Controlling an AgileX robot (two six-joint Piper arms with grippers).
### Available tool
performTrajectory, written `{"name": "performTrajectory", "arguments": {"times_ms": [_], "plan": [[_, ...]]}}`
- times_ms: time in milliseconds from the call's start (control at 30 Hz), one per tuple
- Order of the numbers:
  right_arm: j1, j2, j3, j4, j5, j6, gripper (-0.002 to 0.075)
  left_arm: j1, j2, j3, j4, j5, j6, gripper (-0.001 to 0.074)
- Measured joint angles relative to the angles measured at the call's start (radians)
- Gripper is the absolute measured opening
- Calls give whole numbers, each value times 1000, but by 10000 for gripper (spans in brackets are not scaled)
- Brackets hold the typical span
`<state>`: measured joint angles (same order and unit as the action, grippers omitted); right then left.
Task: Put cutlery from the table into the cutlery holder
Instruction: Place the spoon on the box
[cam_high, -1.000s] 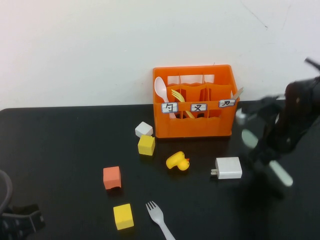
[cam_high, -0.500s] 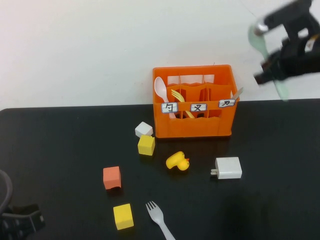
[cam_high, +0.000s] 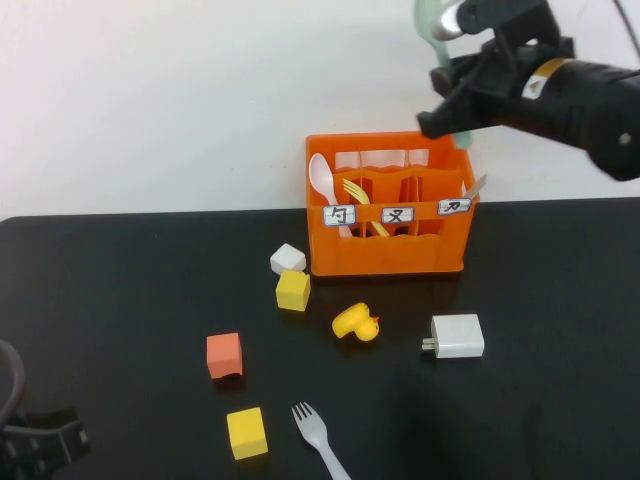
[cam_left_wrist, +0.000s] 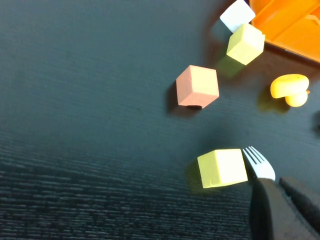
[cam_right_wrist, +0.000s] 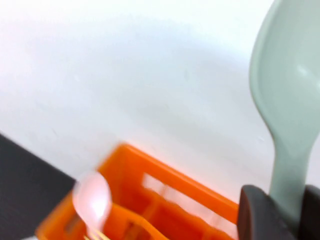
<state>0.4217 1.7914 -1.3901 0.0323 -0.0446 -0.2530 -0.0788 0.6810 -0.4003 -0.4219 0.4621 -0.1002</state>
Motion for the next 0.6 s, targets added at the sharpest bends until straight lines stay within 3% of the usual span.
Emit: {"name": "performTrajectory", "arguments": {"times_ms": [600], "plan": [[141,193,0,23,-362,123,141,0,0,0,0,-23,0,-1]]}}
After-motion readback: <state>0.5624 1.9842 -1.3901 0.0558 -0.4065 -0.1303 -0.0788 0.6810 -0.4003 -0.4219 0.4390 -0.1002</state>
